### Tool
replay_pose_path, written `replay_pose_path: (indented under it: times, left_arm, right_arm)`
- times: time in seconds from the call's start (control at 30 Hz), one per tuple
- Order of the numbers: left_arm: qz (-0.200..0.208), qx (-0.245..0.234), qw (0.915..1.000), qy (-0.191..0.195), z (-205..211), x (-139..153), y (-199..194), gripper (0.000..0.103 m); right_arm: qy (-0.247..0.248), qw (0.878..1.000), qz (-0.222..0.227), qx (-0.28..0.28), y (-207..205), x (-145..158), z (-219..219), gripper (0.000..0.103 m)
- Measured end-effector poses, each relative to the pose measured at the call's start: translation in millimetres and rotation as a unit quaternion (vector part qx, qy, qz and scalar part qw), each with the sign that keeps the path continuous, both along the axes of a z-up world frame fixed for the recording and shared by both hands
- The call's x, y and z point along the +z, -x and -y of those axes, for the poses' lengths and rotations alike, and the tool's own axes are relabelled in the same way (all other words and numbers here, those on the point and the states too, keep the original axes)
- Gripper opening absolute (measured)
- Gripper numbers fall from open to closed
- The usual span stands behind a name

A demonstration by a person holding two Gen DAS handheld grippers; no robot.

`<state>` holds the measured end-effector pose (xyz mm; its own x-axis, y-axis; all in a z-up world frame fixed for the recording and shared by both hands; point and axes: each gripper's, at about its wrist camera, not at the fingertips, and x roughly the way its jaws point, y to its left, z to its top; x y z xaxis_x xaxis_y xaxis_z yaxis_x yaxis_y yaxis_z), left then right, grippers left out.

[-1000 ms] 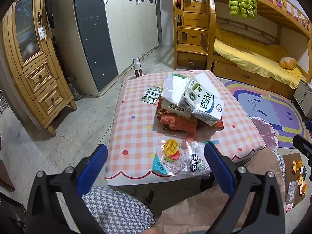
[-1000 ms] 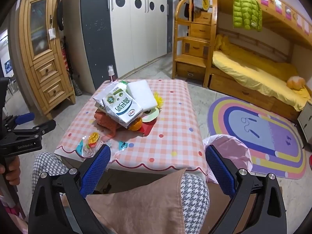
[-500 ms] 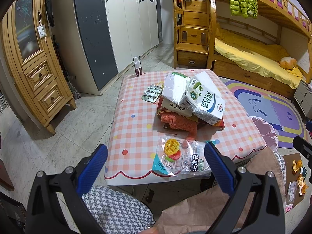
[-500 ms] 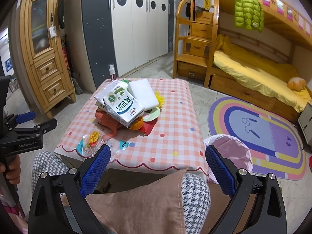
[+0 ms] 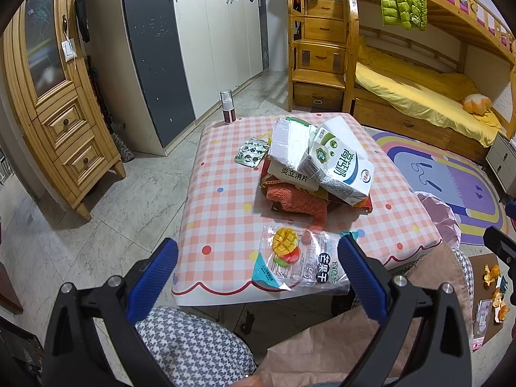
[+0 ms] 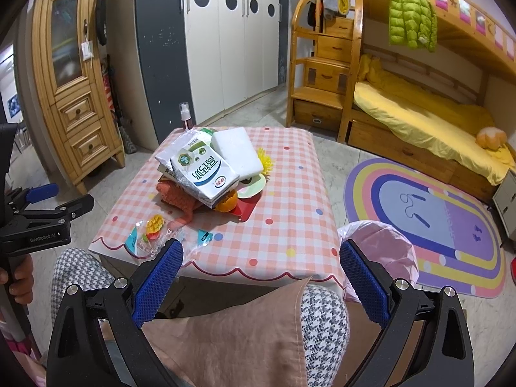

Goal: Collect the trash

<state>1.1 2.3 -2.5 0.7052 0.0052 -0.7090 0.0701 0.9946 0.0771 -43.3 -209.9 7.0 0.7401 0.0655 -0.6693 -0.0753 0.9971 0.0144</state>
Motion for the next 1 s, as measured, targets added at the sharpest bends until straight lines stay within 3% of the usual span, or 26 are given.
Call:
replay_pose_path:
  times: [1.0]
  left_arm:
    - [-0.001,0.0,1.0,0.0,-0.1,0.6,-0.9,0.096]
  right_arm:
    - [0.001,1.0,-0.001,-0.001,0.5,-0.3,0.3,0.097]
